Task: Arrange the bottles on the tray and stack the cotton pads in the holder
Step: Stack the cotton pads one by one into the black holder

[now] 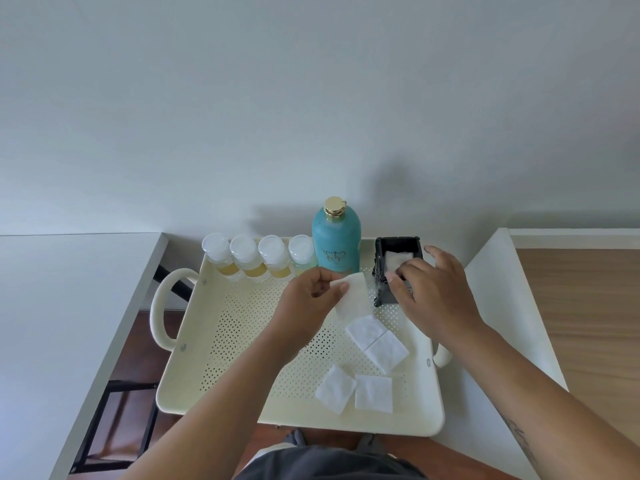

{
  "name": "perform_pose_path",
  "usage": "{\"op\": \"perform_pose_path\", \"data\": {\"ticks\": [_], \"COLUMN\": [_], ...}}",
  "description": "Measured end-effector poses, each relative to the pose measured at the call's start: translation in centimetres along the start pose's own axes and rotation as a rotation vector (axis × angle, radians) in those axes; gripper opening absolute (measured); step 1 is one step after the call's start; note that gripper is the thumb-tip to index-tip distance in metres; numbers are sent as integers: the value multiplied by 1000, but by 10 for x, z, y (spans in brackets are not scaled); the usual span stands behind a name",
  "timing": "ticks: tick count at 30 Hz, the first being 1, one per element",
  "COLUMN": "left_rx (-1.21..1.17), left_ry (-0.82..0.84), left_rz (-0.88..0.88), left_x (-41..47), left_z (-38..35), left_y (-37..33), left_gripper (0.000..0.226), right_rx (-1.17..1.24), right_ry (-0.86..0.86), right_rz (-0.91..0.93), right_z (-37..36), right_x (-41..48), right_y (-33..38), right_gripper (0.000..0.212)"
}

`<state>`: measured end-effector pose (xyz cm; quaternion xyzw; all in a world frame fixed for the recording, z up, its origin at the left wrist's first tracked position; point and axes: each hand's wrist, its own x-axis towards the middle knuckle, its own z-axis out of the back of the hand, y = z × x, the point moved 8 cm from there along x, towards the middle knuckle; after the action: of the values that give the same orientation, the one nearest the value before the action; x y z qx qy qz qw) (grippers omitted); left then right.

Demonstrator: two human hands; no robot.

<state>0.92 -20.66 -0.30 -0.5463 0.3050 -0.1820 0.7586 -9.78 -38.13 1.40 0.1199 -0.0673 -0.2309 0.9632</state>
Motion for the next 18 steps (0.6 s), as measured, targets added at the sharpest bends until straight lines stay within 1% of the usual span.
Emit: {"op": "perform_pose_path", "data": {"ticks": [2,5,7,9,11,15,18], "left_rx": [-22,-63,-93,-112,-142,-145,-131], "left_ry": [15,30,45,66,93,119,118], "left_rz": [-20,-33,-38,-43,-37,-19,-12], "left_x": [1,2,3,2,2,1,0], "left_z": [-3,-7,-10,-13,-17,-21,-20], "left_y": [-5,-10,-13,-17,-19,-18,-16], "left_gripper": [5,5,7,8,10,9,10], "right_rx": [79,273,349,419,489,588,628], "right_ry": [-40,-188,-237,-200,-137,-69,-59], "right_rz": [-3,-75,-102,-102,-124,-178,-211], "right_z": [6,25,33,32,26,19,21], "right_x": [-2,-10,-18,-24,-29,-34,-34], "right_y": [1,2,7,15,19,23,21], "right_gripper": [35,17,20,25,25,12,11]}}
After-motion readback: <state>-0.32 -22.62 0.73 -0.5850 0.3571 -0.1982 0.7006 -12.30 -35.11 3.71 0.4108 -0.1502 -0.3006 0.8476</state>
